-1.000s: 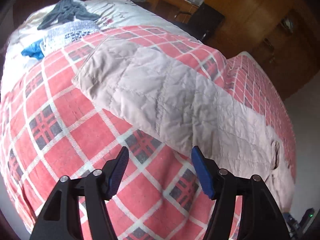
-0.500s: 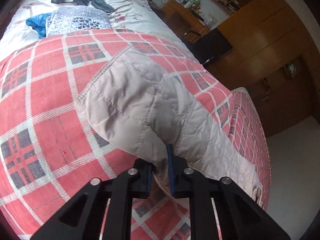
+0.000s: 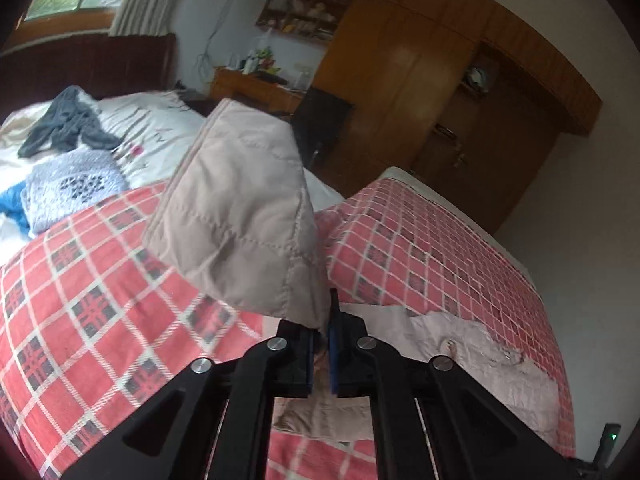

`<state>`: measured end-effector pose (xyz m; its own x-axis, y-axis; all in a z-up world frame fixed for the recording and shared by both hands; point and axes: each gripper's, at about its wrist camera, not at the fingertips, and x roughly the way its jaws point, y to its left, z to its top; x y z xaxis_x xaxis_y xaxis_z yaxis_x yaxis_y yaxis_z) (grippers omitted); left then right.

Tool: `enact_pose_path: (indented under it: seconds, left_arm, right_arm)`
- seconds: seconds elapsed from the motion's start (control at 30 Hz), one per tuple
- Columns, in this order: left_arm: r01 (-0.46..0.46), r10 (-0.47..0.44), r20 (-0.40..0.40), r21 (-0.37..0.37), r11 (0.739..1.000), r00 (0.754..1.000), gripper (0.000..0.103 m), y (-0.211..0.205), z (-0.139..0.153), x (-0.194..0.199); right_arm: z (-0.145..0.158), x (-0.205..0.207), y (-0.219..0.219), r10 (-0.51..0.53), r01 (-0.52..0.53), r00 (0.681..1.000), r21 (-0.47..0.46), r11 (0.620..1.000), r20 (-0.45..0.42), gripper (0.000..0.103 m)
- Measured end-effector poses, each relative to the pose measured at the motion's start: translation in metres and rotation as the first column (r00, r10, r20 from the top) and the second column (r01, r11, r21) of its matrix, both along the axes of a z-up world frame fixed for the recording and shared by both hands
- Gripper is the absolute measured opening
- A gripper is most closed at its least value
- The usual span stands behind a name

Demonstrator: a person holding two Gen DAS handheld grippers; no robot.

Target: Fold large clothes

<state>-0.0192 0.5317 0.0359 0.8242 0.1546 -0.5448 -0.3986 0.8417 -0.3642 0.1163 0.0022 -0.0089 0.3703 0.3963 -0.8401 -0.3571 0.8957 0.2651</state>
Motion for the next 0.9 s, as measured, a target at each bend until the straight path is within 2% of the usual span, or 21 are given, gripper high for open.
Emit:
enact_pose_path:
  seconds: [0.13,0.33,0.5,0.67,0.77,0.83,0.87,0.9]
  left_arm:
    - [0.151,-0.151,0.005,0.062,0.987,0.988,0.005,-0.066,0.012,0.027]
    - [0.346,-0.345,-0.026,0.136,0.929,0.938,0.005,-0.172,0.009,0.066]
    - [0.445,-0.431,-0.11,0.195,0.874,0.896,0.005,-0.235,-0.018,0.096]
    - [0.511,-0.471,-0.22,0.195,0.837,0.855,0.006,-0.267,-0.059,0.122]
    - [0.568,-0.517,-0.26,0.186,0.802,0.815,0.014,-0.276,-0.077,0.125]
    - [0.627,-0.574,-0.276,0.162,0.762,0.77,0.029,-0.282,-0.085,0.124]
    - [0.649,-0.599,-0.276,0.152,0.746,0.752,0.031,-0.279,-0.085,0.12]
    - [0.671,-0.621,-0.278,0.142,0.728,0.733,0.039,-0.281,-0.086,0.118]
  right_arm:
    - [0.004,-0.003,-0.006,-0.016,0.016,1.0,0.004,1.0,0.007,0.064]
    - [0.01,-0.006,-0.016,-0.041,0.041,0.999,0.005,0.999,0.022,0.064]
    - [0.011,-0.01,-0.023,-0.052,0.052,0.998,0.003,0.999,0.024,0.064]
    - [0.01,-0.01,-0.03,-0.073,0.073,0.997,0.008,0.997,0.018,0.064]
    - [0.008,-0.009,-0.032,-0.081,0.081,0.997,0.011,0.997,0.01,0.064]
    - [0.009,-0.007,-0.033,-0.082,0.082,0.997,0.015,0.997,0.008,0.064]
    - [0.009,-0.006,-0.032,-0.082,0.082,0.997,0.019,0.996,0.006,0.064]
    - [0.01,-0.005,-0.032,-0.082,0.082,0.997,0.024,0.996,0.005,0.064]
